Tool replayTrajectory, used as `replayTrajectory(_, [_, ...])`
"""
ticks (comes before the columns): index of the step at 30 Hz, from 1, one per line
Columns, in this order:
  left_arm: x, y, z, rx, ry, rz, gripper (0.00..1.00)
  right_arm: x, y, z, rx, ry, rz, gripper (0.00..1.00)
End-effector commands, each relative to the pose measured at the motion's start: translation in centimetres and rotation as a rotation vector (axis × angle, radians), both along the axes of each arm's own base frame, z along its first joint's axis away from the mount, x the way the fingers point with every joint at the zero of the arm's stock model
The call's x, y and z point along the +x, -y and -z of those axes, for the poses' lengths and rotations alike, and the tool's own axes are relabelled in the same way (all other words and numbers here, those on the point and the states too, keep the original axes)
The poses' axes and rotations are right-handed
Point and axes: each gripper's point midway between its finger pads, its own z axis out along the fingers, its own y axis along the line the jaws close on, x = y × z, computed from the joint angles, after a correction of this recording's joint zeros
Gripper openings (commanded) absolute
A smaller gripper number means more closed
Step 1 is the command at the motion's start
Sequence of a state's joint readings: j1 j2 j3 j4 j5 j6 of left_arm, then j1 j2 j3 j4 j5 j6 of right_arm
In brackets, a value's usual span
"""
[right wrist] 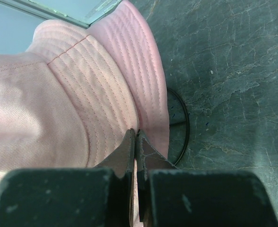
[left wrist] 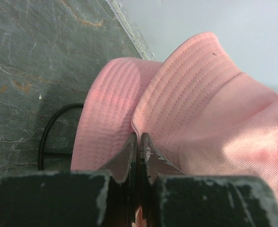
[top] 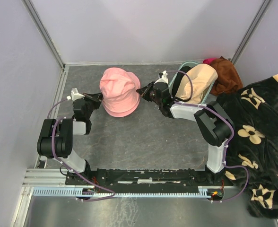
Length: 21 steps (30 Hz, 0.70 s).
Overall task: Stack the hats
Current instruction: Place the hat in the bin.
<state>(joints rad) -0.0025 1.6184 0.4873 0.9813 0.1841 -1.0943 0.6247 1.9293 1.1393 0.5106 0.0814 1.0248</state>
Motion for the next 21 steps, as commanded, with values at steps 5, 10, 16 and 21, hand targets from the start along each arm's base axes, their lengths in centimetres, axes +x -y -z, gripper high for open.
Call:
replayTrajectory(5, [-4.6, 0.7, 7.5, 0.006, -0.311, 0.024, 0.19, -2.2, 2.9, 6.5, -0.212, -0.161, 0.015, 0.01])
replayTrajectory(10, [-4.5, -0.1, 5.2, 0.016, -0.276, -0.023, 0.4, -3.0, 3.2, 5.9, -0.195, -0.146, 0.018, 0.01])
replayTrajectory(16, [-5.3, -1.5, 2.8, 0.033, -0.24, -0.099, 0.51, -3.5, 2.8, 5.0, -0.179, -0.128, 0.001, 0.01])
replayTrajectory(21, [-5.8, -2.3, 1.0, 0.052, -0.211, -0.136, 0.53, -3.2, 1.4, 1.7, -0.122, -0.037, -0.03, 0.01])
